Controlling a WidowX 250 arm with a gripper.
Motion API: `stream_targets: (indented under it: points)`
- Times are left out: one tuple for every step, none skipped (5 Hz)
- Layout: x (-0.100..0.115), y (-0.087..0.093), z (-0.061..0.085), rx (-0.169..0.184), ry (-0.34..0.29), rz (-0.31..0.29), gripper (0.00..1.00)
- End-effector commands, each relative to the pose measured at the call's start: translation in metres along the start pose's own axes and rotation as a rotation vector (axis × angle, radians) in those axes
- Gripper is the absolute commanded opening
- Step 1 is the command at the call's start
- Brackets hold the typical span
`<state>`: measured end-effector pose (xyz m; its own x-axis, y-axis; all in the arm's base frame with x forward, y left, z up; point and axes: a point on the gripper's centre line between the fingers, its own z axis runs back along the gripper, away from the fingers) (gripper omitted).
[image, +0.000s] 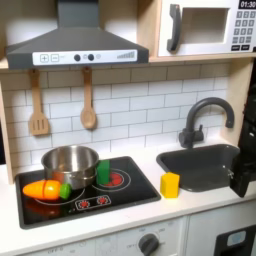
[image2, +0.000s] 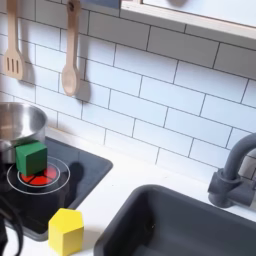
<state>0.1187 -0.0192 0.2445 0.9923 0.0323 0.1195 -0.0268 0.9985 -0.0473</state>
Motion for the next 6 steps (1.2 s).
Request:
stream_targets:
  points:
    - [0.0, 0.0, 0.0, 0.0, -0.002, 0.0, 1.0]
    - [-0.001, 0.0, -0.001, 0.014, 0.004, -0.017, 1.0]
    - [0.001, 0.003, -0.001, 0.007, 0.009, 0.012, 1.0]
    - [0.004, 0.003, 0.0, -0.001, 0.0, -0.004, 1.0]
    - [0.01, 0.008, -0.002, -0.005, 0.008, 0.02, 1.0]
    - [0.013, 0.008, -0.002, -0.004, 0.007, 0.024, 1.0]
